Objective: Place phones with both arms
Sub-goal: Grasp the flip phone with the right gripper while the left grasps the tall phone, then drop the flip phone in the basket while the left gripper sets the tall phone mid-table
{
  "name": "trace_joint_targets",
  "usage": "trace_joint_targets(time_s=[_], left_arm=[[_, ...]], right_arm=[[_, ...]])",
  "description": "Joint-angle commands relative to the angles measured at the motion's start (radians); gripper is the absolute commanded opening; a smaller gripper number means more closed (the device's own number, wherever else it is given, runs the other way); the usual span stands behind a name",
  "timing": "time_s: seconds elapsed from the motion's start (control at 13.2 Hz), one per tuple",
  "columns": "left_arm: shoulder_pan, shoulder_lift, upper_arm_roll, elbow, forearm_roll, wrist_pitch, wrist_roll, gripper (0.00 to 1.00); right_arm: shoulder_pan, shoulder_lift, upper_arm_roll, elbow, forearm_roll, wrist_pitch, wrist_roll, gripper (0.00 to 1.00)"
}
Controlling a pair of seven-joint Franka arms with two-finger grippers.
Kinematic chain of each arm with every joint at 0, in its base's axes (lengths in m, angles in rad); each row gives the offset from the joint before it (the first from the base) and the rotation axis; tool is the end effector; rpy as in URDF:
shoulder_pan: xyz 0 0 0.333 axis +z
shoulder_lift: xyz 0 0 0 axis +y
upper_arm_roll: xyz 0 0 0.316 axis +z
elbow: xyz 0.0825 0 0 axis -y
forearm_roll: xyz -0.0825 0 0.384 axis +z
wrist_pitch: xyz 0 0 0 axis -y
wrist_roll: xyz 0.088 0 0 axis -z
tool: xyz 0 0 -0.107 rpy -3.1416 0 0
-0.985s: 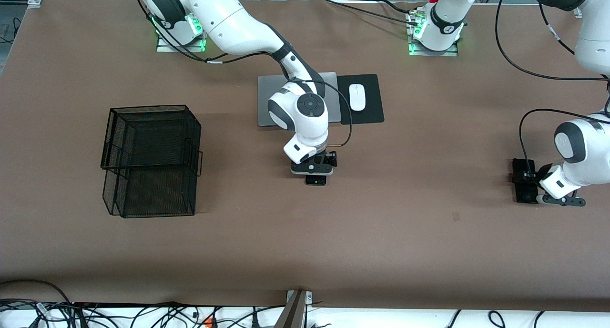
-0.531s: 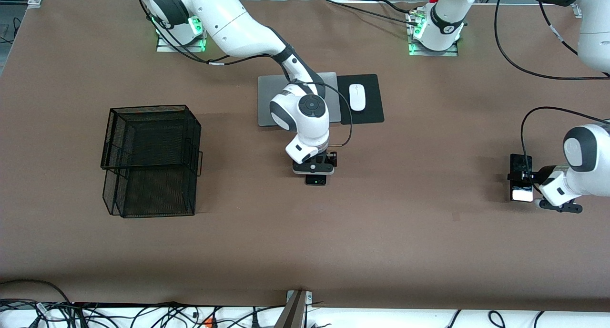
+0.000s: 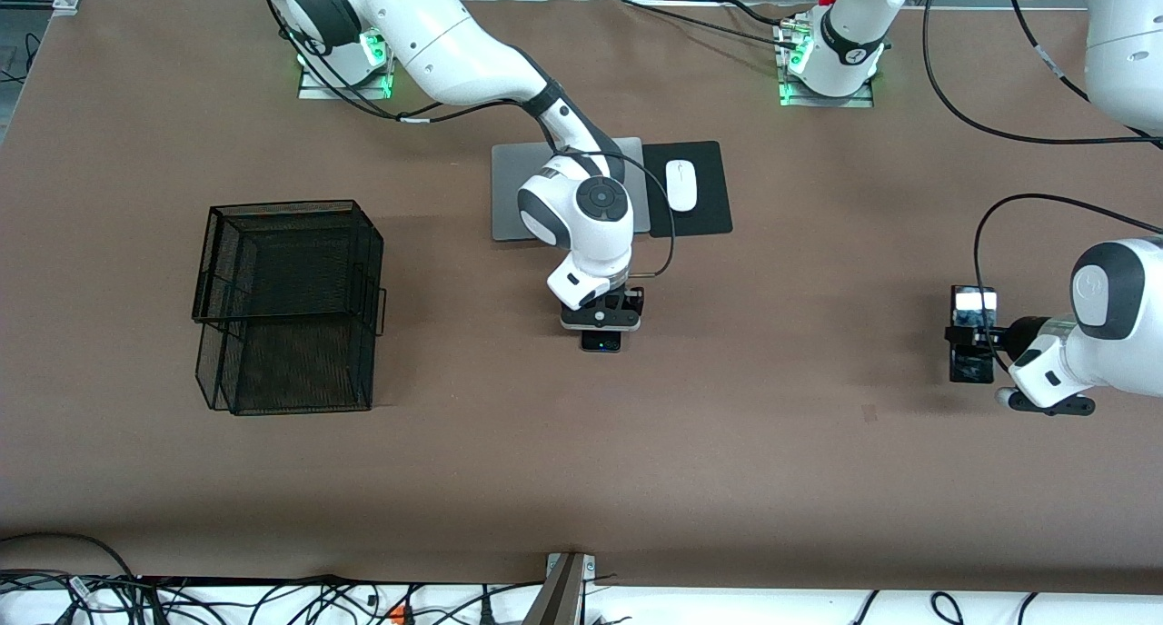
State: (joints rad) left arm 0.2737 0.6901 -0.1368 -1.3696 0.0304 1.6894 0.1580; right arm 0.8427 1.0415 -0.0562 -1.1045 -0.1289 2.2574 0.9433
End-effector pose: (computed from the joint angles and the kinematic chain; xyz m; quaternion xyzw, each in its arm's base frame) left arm 0.6766 0.1137 0.2882 0.9830 -0.0075 -0.1745 0.0573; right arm 0.5438 0.5608 0.1862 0.9953 -0.0249 0.0937 0.0063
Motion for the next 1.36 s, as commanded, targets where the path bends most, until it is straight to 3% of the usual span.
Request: trace_joint_targets(time_s=[0.0, 0.38, 0.45, 0.68, 0.83, 1.29], left_arm=[[-0.046, -0.047, 0.006, 0.006, -0.076, -0.071, -0.081, 0.32], [-0.167, -0.051, 0.006, 0.06, -0.265, -0.112, -0.274, 0.29], [-0.215, -0.041, 0.008, 0.058, -0.309, -0.105, -0.326, 0.24], [-0.413, 0.006, 0.009, 0.058, -0.313, 0.072, -0.42, 0.21], [-0.523, 0.051, 0.009, 0.053, -0.311, 0.232, -0.442, 0.2], [-0.761, 0.187, 0.017, 0.049, -0.308, 0.588, -0.685, 0.2]], right_arm=[[-0.005, -0.108, 0.007, 0.047, -0.001, -0.195, -0.003, 0.24], [-0.066, -0.326, -0.004, 0.045, 0.066, -0.477, -0.151, 0.24], [-0.08, -0.368, -0.005, 0.043, 0.065, -0.528, -0.199, 0.24], [-0.164, -0.501, -0.008, -0.018, 0.066, -0.676, -0.355, 0.24], [-0.2, -0.663, -0.062, -0.227, 0.074, -0.638, -0.478, 0.24], [-0.2, -1.038, -0.361, -0.801, 0.115, -0.403, -0.86, 0.24]])
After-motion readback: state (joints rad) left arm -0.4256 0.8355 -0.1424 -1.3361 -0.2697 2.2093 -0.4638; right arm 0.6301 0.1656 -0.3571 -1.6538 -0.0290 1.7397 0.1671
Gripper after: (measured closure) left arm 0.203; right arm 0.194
